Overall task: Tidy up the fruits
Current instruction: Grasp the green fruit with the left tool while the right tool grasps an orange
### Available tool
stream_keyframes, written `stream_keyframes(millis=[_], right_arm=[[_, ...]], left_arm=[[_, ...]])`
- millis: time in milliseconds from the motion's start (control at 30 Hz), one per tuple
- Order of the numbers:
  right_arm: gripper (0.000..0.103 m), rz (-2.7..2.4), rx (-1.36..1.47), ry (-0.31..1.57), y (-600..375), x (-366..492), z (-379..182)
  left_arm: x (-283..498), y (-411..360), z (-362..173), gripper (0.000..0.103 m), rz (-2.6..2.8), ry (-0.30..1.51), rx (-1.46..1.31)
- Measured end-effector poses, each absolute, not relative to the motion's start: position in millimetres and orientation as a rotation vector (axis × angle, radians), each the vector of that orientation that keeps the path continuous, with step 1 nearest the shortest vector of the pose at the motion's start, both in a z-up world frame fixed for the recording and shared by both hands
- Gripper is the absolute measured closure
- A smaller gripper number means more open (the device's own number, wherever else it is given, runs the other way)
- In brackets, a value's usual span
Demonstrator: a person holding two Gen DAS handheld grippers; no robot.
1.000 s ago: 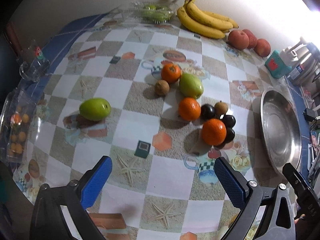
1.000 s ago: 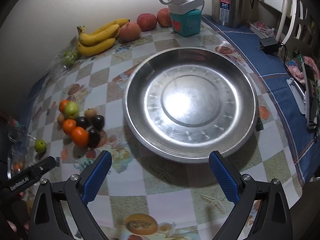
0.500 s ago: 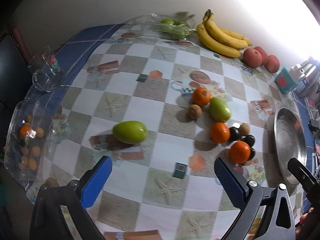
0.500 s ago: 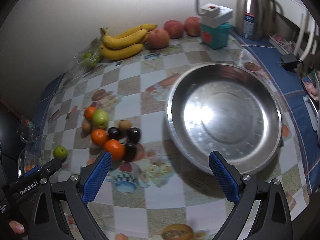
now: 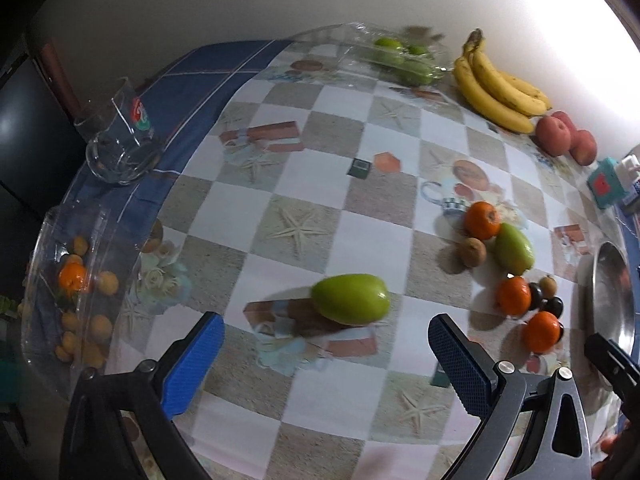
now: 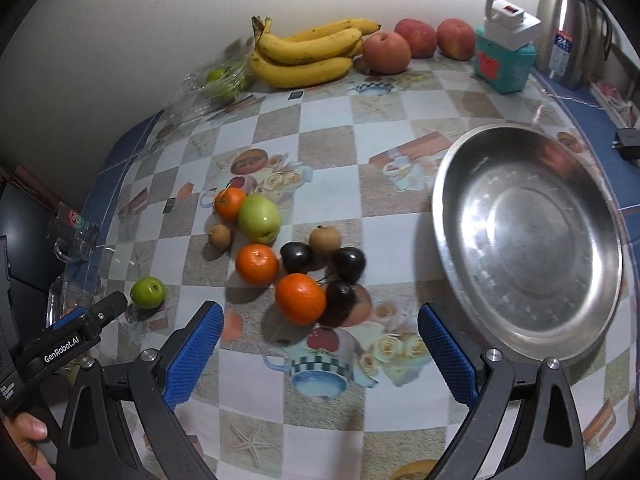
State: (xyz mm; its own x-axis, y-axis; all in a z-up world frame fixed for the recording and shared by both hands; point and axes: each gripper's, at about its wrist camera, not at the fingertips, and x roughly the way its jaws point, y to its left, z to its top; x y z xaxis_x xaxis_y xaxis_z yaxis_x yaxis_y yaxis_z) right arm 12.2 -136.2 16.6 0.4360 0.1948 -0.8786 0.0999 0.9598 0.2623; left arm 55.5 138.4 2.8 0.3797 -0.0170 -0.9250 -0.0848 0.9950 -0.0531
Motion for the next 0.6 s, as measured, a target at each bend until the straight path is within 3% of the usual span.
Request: stream_keyframes(millis=[600], right_arm=[[0.006, 0.133, 0.224, 1.142, -123, 33, 8]], left_arm=[[79, 121, -24, 0.0, 0.0, 1.249, -0.027]])
